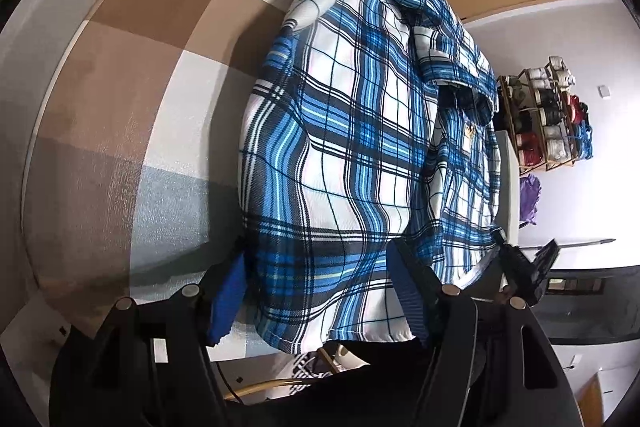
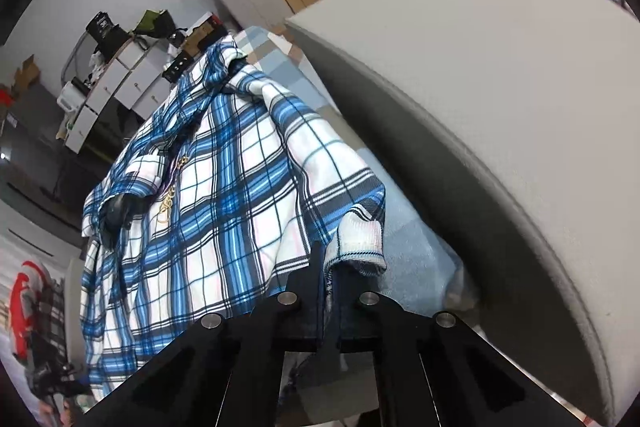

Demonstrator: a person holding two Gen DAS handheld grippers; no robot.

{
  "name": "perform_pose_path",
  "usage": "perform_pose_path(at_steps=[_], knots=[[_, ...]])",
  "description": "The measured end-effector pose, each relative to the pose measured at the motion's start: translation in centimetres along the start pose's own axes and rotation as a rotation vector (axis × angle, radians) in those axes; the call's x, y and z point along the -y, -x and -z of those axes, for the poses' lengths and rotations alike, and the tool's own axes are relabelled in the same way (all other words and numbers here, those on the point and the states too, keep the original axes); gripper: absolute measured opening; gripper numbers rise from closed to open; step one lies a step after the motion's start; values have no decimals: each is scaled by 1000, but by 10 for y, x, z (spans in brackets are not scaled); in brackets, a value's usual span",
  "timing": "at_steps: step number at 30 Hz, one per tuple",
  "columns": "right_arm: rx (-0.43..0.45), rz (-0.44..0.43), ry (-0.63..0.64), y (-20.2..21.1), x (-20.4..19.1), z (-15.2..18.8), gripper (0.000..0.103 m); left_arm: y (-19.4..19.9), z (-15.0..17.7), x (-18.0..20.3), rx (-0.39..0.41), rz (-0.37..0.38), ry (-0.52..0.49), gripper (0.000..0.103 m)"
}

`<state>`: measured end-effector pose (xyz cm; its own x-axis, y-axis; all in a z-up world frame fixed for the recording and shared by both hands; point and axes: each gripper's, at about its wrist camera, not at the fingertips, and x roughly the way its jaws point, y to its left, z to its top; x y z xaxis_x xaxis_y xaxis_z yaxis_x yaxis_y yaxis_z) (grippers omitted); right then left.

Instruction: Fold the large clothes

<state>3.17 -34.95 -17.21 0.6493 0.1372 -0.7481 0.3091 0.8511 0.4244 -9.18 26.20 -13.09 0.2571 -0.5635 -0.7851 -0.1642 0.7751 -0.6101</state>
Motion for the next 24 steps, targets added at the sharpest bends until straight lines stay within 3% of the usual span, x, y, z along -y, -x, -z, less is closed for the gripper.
perform_pose_path(at_steps=[7, 10, 13, 14, 15, 16, 24], knots=[[57, -31, 73, 15, -21, -4, 2, -12, 1, 16, -38, 3, -48, 63], [73, -56, 66, 18, -25, -6, 2, -15, -2, 16, -29, 21, -37, 58], [83, -65, 59, 21, -27, -8, 2, -14, -6, 9, -24, 49, 10, 42], [85, -67, 57, 21, -27, -8, 2, -14, -7, 8, -25, 54, 14, 34], [82, -70, 58, 21, -27, -9, 2, -14, -7, 8, -24, 53, 13, 17], [81, -68, 63, 21, -28, -10, 2, -15, -7, 7, -24, 51, 9, 10], [67, -37, 93, 19, -26, -7, 2, -20, 2, 3, -30, 11, 13, 2]])
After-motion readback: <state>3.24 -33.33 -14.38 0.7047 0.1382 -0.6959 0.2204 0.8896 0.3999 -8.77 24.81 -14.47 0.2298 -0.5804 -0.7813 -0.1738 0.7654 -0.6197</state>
